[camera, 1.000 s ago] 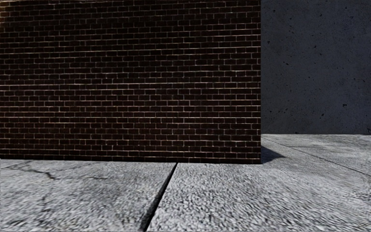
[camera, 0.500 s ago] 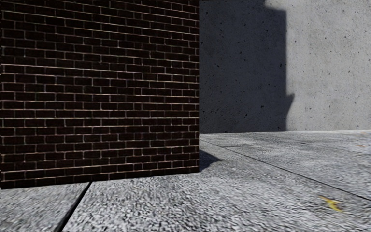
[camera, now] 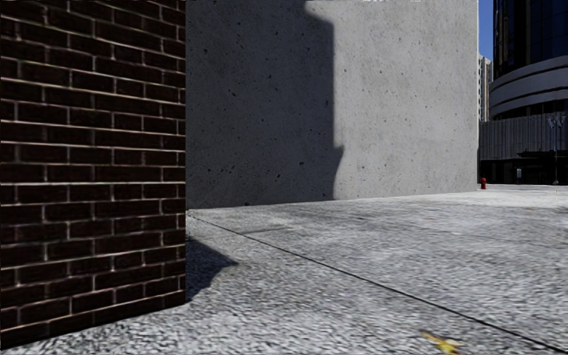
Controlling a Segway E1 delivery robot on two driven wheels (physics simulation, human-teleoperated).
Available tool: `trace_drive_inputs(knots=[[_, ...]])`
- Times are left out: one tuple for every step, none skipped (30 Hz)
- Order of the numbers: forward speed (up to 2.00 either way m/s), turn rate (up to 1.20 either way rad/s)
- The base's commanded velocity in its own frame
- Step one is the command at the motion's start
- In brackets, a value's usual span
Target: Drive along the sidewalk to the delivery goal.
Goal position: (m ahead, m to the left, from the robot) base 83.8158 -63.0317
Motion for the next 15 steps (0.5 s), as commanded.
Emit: trace_drive_inputs(knots=[[2.00,-0.78],[2.00,-0.78],[2.00,-0.78],[2.00,-0.78],[2.00,-0.78],[2.00,-0.78],[2.00,-0.78],[2.00,-0.78],[2.00,-0.78],[2.00,-0.78],[2.00,-0.78],[2.00,-0.78],[2.00,-0.78],[2.00,-0.78],[2.00,-0.78]])
